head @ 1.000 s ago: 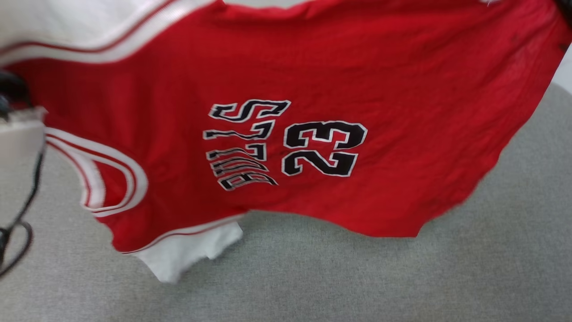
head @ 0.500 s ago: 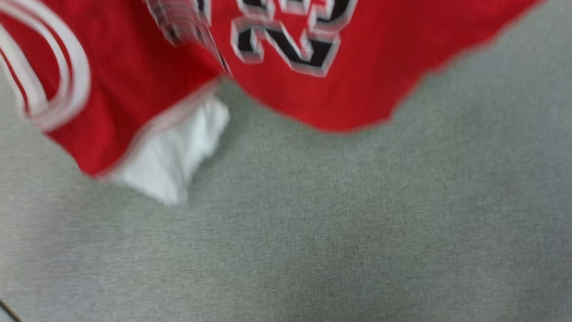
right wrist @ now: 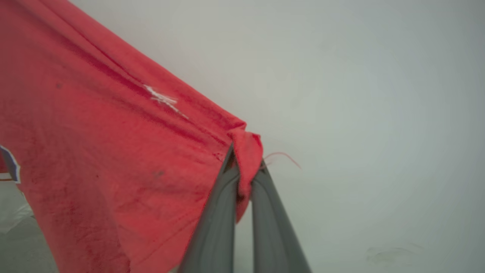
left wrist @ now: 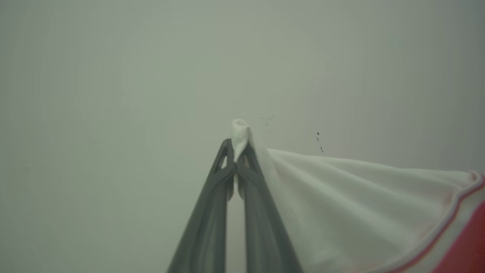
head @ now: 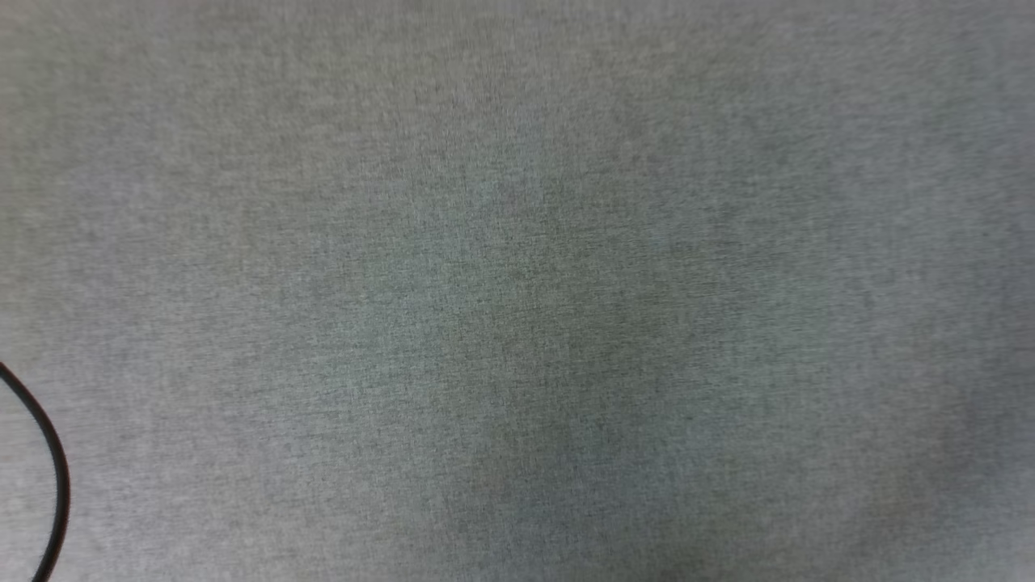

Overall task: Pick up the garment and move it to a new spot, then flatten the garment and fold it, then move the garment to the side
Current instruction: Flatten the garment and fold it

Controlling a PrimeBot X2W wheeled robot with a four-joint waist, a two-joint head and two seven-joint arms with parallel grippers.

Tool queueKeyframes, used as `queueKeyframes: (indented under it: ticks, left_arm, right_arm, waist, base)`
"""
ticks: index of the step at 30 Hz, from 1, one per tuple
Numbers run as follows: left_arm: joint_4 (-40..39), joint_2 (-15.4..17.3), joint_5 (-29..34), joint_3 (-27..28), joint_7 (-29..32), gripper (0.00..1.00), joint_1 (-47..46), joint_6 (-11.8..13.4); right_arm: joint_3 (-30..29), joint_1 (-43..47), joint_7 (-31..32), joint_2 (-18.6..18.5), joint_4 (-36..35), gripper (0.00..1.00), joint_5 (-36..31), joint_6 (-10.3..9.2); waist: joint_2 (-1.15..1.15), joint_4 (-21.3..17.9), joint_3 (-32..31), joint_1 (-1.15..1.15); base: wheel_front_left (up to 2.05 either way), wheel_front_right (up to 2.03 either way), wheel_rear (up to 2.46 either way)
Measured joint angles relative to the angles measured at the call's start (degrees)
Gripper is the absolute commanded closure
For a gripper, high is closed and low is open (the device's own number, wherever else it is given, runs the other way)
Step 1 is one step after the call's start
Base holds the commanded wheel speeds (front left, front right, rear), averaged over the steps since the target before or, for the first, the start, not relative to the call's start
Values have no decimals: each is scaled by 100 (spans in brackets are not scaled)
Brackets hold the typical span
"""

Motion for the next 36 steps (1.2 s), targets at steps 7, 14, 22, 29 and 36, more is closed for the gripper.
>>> queueKeyframes:
  ticks: [7,14,22,29,36]
  left_arm:
    - [1149,-394,56,-169,-588,100,-290,-191]
    - [1679,-766,-86,-355,-1076,100,608,-358]
    - [1599,-1211,-234,-581,-1267,100,2341,-493]
    - [935,-1338,-238,-650,-1277,100,4019,-467]
    - [68,-1285,-363,-860,-1259,100,6359,-304]
  right_arm:
    - [33,-433,-765,307,1131,100,-368,0]
    - [134,-104,-1227,544,1926,100,-494,-1]
    - [431,1006,-1675,616,2373,100,-309,-3]
    - [757,2069,-1902,586,2547,100,1,-3]
    - [1228,3541,-2036,331,2603,100,576,-3]
  waist:
    - [0,79,374,0]
    - [0,246,441,0]
    - [0,394,132,-1]
    - [0,475,-342,-2]
    - [0,611,-1191,-3]
  base:
    - [0,0,0]
    - [0,0,0]
    - [0,0,0]
    - [0,0,0]
    - [0,0,0]
